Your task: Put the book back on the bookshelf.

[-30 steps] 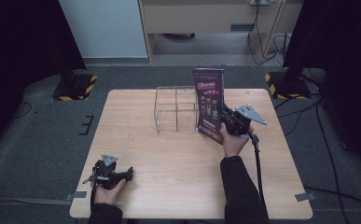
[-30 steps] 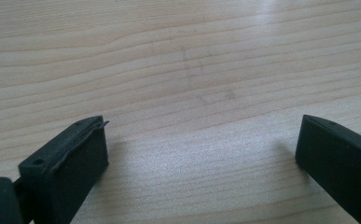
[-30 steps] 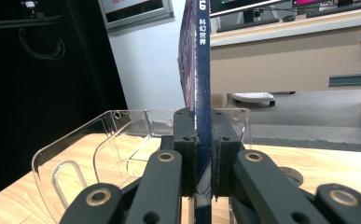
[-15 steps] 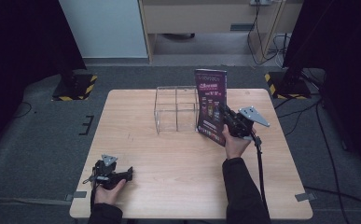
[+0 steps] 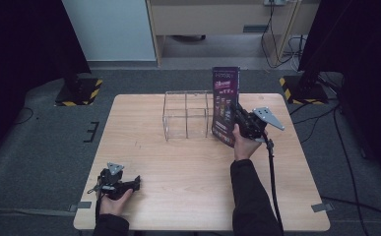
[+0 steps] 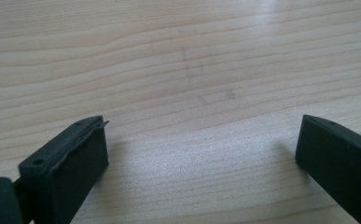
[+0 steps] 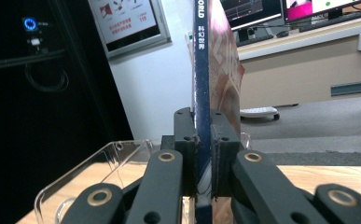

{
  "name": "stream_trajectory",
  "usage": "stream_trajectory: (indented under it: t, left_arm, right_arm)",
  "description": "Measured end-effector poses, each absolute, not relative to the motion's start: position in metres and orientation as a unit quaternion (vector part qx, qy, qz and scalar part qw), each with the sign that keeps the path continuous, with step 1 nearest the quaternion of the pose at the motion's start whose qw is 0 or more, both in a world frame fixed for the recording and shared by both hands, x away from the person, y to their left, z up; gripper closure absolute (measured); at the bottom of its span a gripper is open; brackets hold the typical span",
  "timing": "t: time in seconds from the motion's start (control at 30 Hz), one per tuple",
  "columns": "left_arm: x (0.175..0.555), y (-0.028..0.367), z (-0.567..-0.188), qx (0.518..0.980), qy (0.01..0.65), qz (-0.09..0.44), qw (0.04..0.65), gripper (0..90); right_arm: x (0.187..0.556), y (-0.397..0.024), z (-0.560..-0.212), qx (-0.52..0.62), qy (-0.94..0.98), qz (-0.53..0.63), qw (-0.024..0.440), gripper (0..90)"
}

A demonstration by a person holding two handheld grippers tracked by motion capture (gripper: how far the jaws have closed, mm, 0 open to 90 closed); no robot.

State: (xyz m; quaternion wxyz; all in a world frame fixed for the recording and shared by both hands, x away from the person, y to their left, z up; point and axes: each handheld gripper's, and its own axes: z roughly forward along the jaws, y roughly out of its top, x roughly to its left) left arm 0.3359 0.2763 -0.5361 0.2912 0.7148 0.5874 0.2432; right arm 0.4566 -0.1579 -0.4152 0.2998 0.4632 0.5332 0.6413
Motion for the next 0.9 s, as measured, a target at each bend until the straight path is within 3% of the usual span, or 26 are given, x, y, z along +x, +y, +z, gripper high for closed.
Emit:
stream_trajectory:
  t: [0.6, 0.9]
  left_arm:
    - [0.336, 0.276, -0.536, 0.715, 0.588, 0.243, 0.291, 1.4]
    - [0.336, 0.276, -0.536, 0.714, 0.589, 0.244, 0.291, 1.3]
  right_arm:
    - [0.443, -0.148, -0.43, 0.457, 0.556, 0.613, 0.327, 83.7]
    - [0.44, -0.157, -0.423, 0.461, 0.609, 0.569, 0.306, 79.5]
